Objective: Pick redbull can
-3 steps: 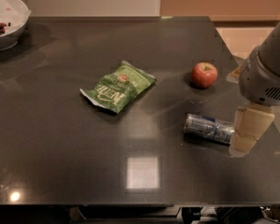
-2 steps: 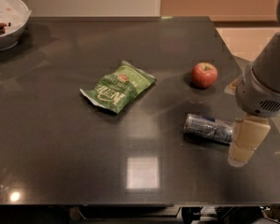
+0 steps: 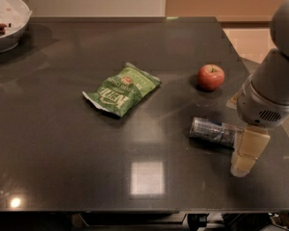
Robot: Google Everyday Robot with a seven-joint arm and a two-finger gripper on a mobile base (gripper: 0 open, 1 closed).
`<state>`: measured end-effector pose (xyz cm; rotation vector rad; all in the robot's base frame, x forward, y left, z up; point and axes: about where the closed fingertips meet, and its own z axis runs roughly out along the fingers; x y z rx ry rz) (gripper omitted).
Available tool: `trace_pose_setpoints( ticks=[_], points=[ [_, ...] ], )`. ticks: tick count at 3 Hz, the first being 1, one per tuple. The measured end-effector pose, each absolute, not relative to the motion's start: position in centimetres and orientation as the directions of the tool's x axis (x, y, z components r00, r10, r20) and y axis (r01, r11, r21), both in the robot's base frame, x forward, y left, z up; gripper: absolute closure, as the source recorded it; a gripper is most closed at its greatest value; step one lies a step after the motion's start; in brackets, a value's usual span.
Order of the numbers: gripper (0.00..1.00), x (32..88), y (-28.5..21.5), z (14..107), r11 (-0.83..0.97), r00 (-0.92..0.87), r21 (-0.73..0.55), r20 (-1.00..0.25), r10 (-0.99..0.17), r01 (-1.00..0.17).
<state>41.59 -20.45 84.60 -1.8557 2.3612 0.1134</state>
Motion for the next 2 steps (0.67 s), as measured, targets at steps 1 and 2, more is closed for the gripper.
trace_pose_setpoints(
  ticks=[1,2],
  points=[
    [0.18,41.53,-20.1,83.67,0.234,-0.232,0.007,-0.152,-0.961,-0.972],
    [0.43,41.24,-19.73,83.5,0.225,-0.226,0.026,-0.153,-0.962,-0.974]
  ],
)
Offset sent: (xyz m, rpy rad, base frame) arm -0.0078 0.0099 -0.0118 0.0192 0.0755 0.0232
